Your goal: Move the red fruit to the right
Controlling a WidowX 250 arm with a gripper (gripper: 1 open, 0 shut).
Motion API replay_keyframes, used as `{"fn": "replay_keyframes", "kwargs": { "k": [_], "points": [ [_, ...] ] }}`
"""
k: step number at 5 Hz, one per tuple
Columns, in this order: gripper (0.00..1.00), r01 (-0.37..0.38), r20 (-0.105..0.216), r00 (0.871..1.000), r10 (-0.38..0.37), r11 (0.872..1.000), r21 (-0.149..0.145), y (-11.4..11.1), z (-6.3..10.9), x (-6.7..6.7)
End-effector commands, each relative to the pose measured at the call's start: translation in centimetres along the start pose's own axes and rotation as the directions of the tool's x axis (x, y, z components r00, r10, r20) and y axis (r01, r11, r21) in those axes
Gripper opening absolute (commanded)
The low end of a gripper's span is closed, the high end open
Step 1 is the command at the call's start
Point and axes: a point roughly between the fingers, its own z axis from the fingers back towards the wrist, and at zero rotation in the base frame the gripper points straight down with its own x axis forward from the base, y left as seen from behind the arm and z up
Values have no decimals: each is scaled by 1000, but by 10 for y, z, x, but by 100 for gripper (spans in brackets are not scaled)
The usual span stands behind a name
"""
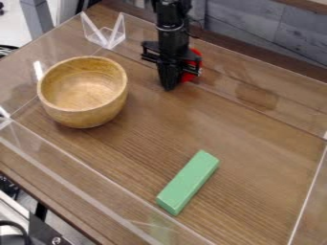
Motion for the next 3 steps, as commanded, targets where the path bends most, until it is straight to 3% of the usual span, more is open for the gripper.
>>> {"fn": "replay_keyframes", "kwargs": {
  "k": [1,2,3],
  "points": [
    [100,23,46,999,-23,1000,-4,29,12,13],
    [100,85,39,996,-84,996,-12,46,14,13],
    [0,58,50,997,-58,998,-2,48,22,11]
  ]
}}
